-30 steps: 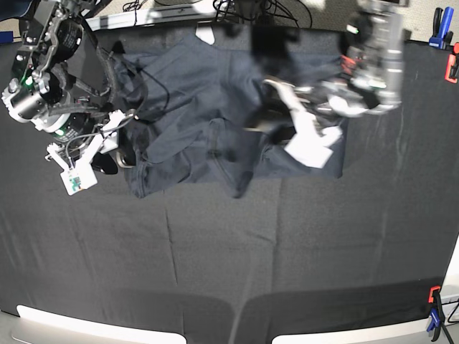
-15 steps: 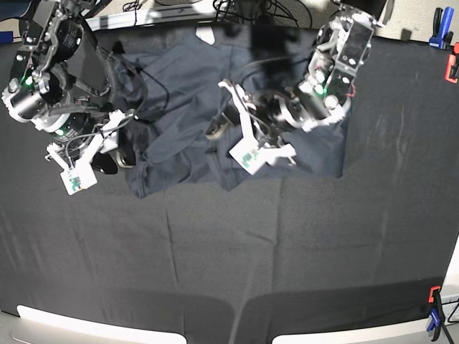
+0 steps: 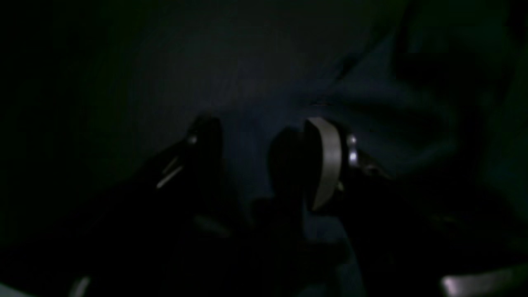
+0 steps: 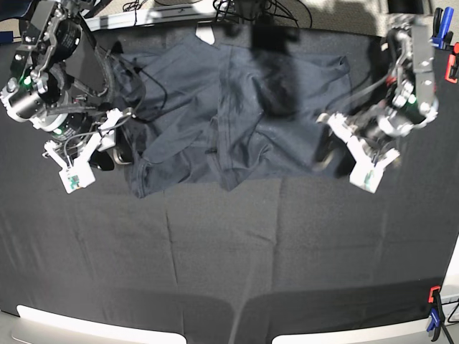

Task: Layout the t-shirt on the table in an organized manner, then fold the t-shirt properly
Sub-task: 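Release the shirt and raise both grippers away from it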

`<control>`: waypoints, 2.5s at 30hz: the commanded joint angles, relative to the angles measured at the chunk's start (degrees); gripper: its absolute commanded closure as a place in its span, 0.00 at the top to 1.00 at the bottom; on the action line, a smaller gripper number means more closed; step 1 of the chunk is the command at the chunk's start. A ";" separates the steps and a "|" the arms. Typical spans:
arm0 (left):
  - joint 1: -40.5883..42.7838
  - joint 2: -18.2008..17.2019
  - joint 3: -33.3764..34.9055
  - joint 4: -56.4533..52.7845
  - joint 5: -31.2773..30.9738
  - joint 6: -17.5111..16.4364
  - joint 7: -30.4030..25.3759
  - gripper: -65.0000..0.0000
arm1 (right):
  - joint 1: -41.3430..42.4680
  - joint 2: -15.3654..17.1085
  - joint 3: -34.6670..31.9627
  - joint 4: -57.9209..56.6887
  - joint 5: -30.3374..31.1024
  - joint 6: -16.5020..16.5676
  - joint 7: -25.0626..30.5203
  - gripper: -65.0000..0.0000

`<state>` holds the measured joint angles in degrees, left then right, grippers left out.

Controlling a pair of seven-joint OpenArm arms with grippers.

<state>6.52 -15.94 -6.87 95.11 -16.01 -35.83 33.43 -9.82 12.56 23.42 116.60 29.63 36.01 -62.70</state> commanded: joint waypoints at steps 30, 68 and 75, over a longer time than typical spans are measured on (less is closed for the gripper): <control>6.12 -10.10 -7.39 3.50 -5.25 6.29 -2.67 0.45 | 0.61 0.61 0.24 0.98 1.03 -0.07 2.12 0.34; 20.09 -18.84 3.37 21.11 -7.54 5.79 0.81 0.45 | 0.42 4.50 0.26 0.98 6.32 0.31 -2.27 0.47; 18.38 -18.32 0.07 21.09 -7.63 5.88 0.42 0.45 | -3.04 4.76 1.88 0.92 6.21 0.17 -2.43 0.47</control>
<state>25.17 -33.74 -6.46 115.24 -22.94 -30.02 35.14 -13.32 16.64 24.88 116.60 34.85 36.07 -65.93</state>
